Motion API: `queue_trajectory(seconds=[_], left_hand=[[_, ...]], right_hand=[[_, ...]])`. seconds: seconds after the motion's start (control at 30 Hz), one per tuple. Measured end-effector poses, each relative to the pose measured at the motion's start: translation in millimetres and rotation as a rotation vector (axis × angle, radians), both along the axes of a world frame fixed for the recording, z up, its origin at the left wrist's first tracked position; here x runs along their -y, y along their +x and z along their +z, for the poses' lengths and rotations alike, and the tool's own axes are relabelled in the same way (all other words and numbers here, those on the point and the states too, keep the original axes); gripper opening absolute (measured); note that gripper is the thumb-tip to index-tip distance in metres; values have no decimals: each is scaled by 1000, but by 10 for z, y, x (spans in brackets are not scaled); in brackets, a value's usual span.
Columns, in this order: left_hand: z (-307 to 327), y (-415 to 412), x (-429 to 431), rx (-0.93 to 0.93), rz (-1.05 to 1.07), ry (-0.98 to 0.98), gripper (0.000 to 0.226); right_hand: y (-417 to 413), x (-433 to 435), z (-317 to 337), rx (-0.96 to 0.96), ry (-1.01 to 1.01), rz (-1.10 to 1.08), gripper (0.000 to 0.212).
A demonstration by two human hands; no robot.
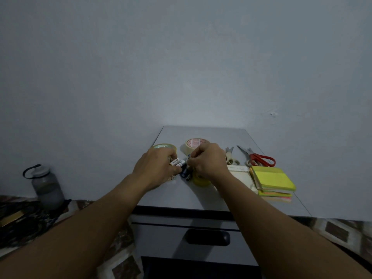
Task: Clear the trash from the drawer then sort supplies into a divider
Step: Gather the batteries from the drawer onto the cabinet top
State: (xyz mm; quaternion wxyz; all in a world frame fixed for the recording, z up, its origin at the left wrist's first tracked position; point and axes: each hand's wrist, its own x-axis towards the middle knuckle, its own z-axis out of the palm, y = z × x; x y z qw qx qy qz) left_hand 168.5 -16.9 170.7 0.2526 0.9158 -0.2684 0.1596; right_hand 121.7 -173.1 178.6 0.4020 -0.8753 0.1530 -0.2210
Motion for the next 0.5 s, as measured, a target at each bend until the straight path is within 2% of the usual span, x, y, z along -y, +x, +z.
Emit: queue_trajectory(seconds=[0.07, 0.23, 0.37, 0.5], left_hand=[[6, -6, -3, -13, -10, -13, 29], [21, -6, -18, -53, -19, -39, 39], [37, -16, -16, -57, -5, -17, 40], [49, -39, -1, -58, -9, -27, 38]], right_hand=[[2, 11, -10, 1, 8, -4, 7], [-3, 50, -16, -3, 0, -1, 29], [-23, 64, 22, -9, 11, -7, 30], [-50, 108, 43, 4, 25, -1, 20]])
